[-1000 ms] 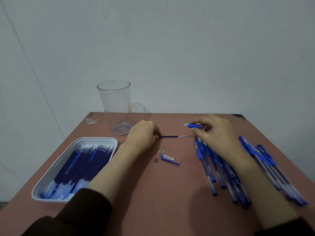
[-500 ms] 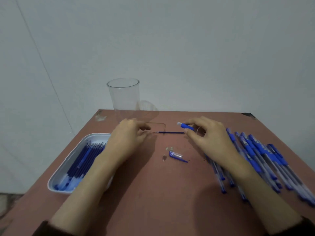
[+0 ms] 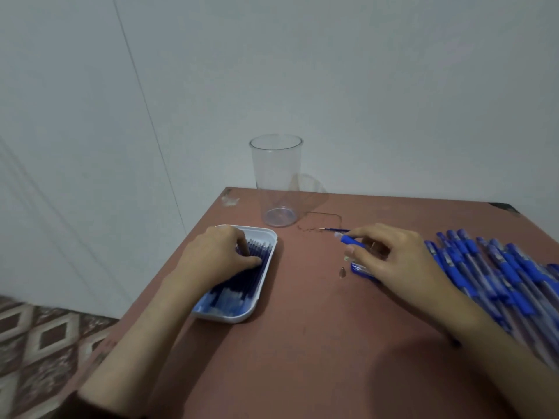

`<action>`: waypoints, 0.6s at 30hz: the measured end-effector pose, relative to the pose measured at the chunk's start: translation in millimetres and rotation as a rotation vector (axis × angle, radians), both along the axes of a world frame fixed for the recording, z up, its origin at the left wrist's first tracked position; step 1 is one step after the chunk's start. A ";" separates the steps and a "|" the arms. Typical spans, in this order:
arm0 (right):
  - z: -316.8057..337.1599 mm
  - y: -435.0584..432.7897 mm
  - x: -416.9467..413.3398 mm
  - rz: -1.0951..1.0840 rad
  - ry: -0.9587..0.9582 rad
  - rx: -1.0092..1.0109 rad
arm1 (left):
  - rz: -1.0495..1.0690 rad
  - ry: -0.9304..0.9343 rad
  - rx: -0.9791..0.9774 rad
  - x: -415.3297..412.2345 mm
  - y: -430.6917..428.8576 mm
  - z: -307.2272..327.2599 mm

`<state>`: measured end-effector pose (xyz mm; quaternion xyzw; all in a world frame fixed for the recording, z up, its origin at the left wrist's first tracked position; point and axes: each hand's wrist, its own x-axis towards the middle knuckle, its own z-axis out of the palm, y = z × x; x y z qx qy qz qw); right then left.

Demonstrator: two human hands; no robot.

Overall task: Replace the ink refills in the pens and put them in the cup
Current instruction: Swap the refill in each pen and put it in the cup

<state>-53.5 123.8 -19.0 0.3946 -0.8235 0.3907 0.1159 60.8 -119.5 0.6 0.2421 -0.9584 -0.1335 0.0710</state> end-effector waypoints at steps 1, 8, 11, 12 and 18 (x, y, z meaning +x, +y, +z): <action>-0.1 0.1 -0.4 0.002 -0.003 0.001 | 0.001 -0.004 0.010 -0.4 0.5 0.6; 0.9 0.9 0.3 0.015 -0.033 -0.011 | 0.012 -0.058 -0.007 -5.6 1.3 3.4; 0.3 1.0 -0.3 0.009 -0.026 -0.003 | 0.039 -0.106 0.018 -11.1 1.3 4.4; 0.2 0.9 -0.6 0.007 -0.025 -0.001 | 0.044 -0.119 0.045 -13.1 0.7 5.7; 1.9 0.9 -0.2 0.002 -0.032 0.001 | 0.052 -0.089 0.173 -14.5 -8.4 8.7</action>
